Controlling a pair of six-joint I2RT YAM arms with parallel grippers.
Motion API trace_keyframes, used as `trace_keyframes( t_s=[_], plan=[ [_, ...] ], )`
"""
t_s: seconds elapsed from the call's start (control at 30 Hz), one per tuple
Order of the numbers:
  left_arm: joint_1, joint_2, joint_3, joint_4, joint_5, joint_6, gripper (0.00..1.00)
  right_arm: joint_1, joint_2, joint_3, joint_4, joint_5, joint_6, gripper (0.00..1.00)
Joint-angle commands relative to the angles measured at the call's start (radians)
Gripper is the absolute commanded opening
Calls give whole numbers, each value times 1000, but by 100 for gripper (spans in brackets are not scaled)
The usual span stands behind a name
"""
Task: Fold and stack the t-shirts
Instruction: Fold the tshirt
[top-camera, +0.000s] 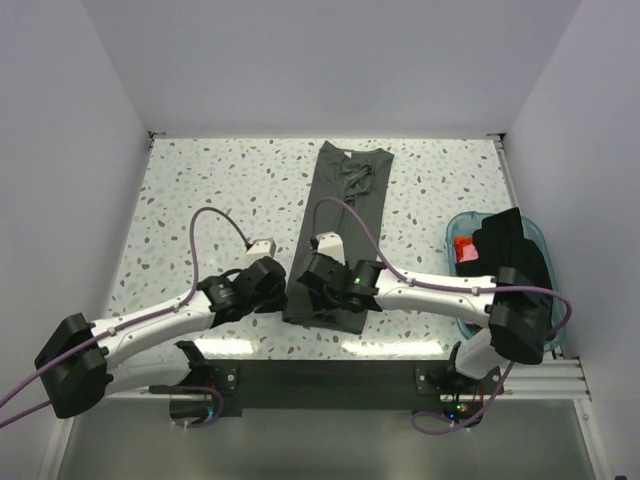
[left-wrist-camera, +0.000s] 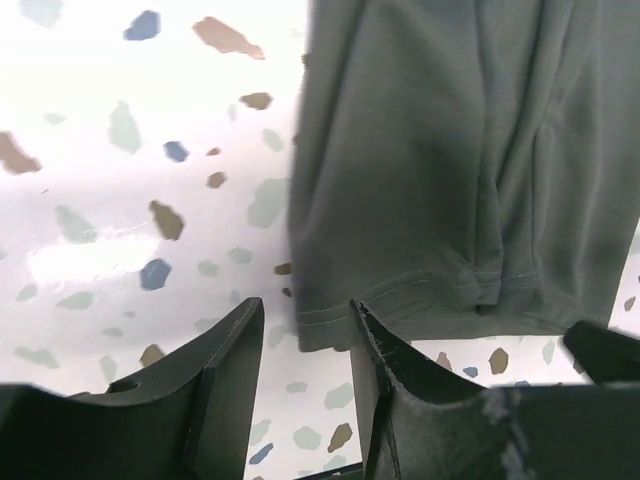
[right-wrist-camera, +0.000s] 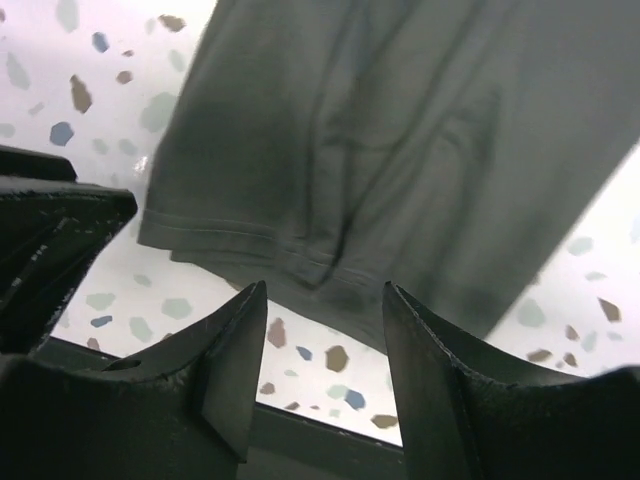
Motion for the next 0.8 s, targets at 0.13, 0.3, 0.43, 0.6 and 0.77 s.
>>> trace_keyframes(
  t_s=[0.13, 0.3, 0.43, 0.6, 0.77],
  plan=[
    [127, -159, -52, -110, -88, -99, 48, 57, 182, 129, 30, 52, -44, 52],
    [183, -209, -58, -113, -76, -72, 48, 58, 245, 133, 33, 54, -36, 44],
    [183, -191, -63, -100, -57, -69, 49, 60, 274, 133, 52, 37, -41, 43],
    [183, -182, -79, -79, -42, -68, 49, 58, 291, 129, 60, 34, -39, 41],
    [183, -165, -79, -62, -30, -59, 49, 58, 286, 122, 65, 21, -33, 18]
  ],
)
